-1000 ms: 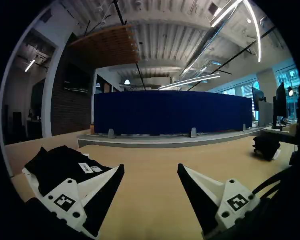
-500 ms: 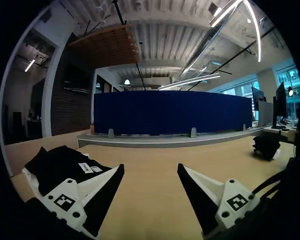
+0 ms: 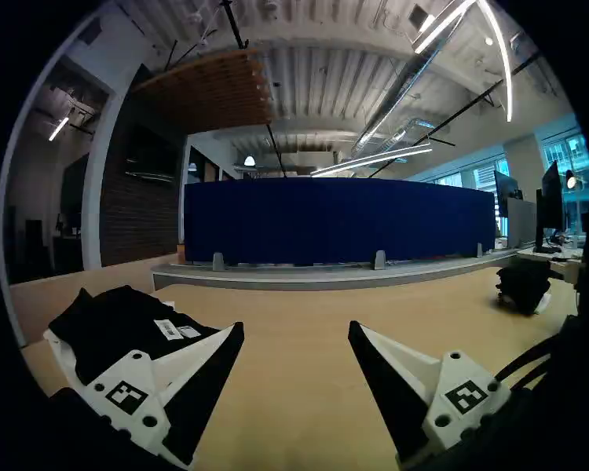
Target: Fold towel
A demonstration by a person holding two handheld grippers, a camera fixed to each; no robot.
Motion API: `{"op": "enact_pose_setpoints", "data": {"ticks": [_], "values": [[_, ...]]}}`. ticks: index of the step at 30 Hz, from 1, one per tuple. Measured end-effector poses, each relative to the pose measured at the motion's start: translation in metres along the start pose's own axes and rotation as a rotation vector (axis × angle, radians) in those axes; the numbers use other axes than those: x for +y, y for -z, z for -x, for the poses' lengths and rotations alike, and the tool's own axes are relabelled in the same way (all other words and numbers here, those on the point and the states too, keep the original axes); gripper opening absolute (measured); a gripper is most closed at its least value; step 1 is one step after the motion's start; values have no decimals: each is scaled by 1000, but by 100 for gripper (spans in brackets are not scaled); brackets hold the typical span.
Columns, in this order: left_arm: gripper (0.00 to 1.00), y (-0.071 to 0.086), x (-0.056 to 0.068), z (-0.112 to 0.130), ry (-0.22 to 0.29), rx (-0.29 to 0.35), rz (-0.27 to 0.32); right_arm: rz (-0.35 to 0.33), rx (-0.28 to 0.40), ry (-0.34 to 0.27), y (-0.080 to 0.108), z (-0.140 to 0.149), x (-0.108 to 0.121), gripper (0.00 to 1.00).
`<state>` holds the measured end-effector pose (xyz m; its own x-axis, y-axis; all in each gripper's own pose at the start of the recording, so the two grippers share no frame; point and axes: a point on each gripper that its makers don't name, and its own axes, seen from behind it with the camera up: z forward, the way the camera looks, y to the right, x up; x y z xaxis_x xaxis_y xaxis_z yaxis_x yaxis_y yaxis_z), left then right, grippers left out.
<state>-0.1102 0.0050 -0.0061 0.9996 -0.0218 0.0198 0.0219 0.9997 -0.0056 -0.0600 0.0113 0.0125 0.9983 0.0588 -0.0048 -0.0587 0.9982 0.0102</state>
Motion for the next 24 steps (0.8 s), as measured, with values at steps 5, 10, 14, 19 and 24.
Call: {"op": "enact_pose_setpoints", "data": {"ticks": [5, 10, 14, 19, 24], "values": [[99, 0, 0, 0, 0, 0, 0, -7, 1, 25, -2, 4, -5, 100], [99, 0, 0, 0, 0, 0, 0, -11, 1, 33, -3, 7, -7, 100], [99, 1, 0, 0, 0, 0, 0, -7, 0, 32, -3, 8, -6, 100], [99, 1, 0, 0, 0, 0, 0, -5, -1, 32, -3, 10, -4, 100], [99, 1, 0, 0, 0, 0, 0, -5, -1, 32, -3, 13, -3, 100]]}}
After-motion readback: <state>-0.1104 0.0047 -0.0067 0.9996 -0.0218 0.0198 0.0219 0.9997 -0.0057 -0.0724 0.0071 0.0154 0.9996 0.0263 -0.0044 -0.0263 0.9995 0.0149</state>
